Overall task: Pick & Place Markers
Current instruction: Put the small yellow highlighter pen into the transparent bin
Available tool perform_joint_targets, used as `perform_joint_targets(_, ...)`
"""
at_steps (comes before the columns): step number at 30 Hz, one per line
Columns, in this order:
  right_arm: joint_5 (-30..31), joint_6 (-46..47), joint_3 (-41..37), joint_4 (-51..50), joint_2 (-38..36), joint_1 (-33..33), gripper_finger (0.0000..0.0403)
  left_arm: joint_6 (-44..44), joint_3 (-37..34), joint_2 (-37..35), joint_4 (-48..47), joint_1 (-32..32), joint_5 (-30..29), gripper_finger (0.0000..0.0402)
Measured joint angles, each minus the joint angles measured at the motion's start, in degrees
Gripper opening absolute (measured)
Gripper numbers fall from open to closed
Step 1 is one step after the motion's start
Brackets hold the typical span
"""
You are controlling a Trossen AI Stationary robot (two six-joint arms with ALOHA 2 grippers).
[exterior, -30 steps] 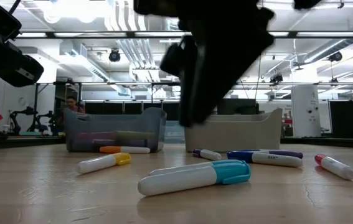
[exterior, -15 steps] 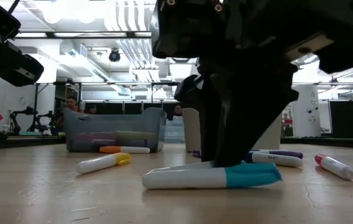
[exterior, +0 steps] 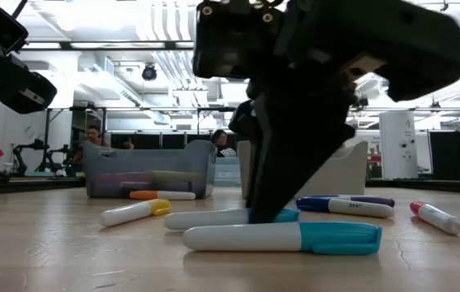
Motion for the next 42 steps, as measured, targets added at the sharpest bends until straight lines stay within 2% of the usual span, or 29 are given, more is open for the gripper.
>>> perform_joint_targets(10,1.26,0.0,6.48,-4.2,0.31,-3.22,0.0024,0.02,-0.02,0.02,-0.15,0.0,-1.64,0.0)
perform_joint_targets(15,3.59,0.04,11.22,-8.67,0.31,-5.89,0.0018,0.02,-0.04,0.02,-0.22,0.02,-6.91,0.0)
perform_joint_targets(20,5.34,-0.11,16.44,-10.29,0.14,-9.36,0.0005,-1.45,-0.04,0.02,-0.15,0.02,-14.92,0.0)
perform_joint_targets(23,5.4,-1.71,18.73,-11.16,0.12,-11.61,0.0005,-1.68,-0.04,0.02,-0.13,0.02,-16.34,0.0)
perform_joint_targets(25,3.98,-2.24,19.74,-11.98,0.11,-12.77,0.0005,-1.79,-0.04,0.02,-0.13,0.02,-16.34,0.0)
perform_joint_targets(29,-3.91,-0.21,19.72,-11.44,0.1,-13.88,0.0006,-2.46,-0.04,0.02,-0.11,0.02,-16.13,0.0)
perform_joint_targets(31,-4.93,-0.87,18.68,-11.41,0.07,-13.39,0.0008,-2.81,-0.04,0.02,-0.11,0.02,-16.11,0.0)
perform_joint_targets(35,-5.27,-3.46,16.19,-6.54,0.07,-11.33,0.0029,-2.8,-0.04,0.03,-0.09,0.02,-16.09,0.0)
perform_joint_targets(38,-6.23,-11.32,14.81,-3.72,0.07,-9.3,0.0062,-2.73,-0.04,0.04,-0.1,0.02,-16.08,0.0)
perform_joint_targets(42,-4.01,-19.97,14.09,1.57,0.1,-6.82,0.0113,-2.77,-0.04,0.04,-0.09,0.02,-16.04,0.0)
